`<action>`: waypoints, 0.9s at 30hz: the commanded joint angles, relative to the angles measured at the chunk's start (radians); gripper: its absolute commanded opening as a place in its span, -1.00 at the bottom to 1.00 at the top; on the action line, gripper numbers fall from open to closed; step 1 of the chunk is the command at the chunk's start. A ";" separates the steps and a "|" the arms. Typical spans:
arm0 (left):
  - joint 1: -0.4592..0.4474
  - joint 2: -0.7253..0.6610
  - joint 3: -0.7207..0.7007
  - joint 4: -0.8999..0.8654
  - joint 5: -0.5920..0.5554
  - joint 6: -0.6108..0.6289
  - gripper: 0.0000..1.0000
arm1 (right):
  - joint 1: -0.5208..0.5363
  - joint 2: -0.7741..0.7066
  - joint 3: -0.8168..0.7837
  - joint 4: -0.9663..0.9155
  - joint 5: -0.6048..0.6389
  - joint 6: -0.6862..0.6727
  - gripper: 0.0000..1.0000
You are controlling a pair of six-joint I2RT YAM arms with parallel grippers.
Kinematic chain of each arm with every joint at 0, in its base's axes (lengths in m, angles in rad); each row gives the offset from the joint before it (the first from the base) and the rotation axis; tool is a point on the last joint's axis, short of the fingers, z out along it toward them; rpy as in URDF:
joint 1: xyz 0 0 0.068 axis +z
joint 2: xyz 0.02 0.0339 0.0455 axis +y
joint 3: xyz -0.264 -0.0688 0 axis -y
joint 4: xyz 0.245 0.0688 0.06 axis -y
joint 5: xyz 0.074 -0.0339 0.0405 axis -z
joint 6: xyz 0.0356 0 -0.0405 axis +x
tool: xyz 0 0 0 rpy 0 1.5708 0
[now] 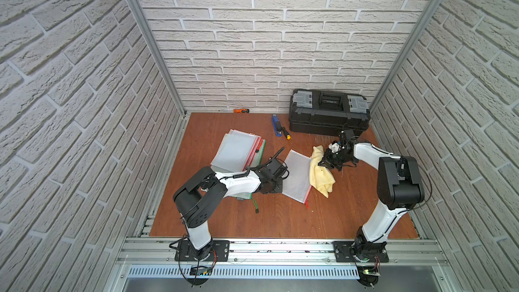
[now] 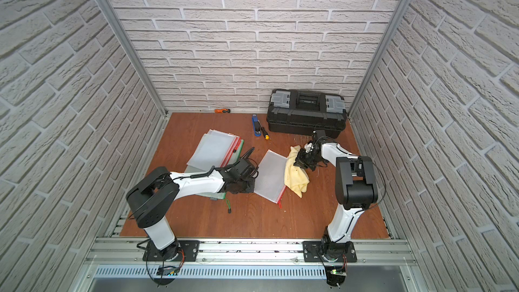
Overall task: Wipe the document bag
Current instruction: Wipe the dirt from the document bag.
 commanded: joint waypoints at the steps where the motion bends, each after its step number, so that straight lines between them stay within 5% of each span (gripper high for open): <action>1: -0.008 0.021 0.007 -0.044 0.003 0.012 -1.00 | 0.117 -0.020 -0.015 0.032 -0.056 0.035 -0.95; 7: -0.009 -0.033 0.022 -0.107 -0.073 0.026 -1.00 | 0.103 -0.149 -0.083 0.097 -0.075 0.101 -0.95; 17: -0.019 -0.089 0.153 -0.371 -0.249 0.112 -1.00 | -0.249 -0.405 -0.149 -0.074 -0.002 0.016 -0.95; 18: -0.027 -0.096 0.188 -0.402 -0.271 0.128 -0.85 | -0.276 -0.431 -0.163 -0.077 0.015 0.015 -0.95; 20: -0.047 -0.106 0.267 -0.434 -0.279 0.165 -0.15 | -0.308 -0.465 -0.181 -0.088 0.047 0.008 -0.95; 22: -0.082 -0.092 0.366 -0.460 -0.271 0.212 0.25 | -0.343 -0.484 -0.203 -0.096 0.067 0.006 -0.95; 27: -0.143 0.092 0.670 -0.644 -0.236 0.248 0.53 | -0.433 -0.485 -0.254 -0.080 -0.002 0.001 -0.95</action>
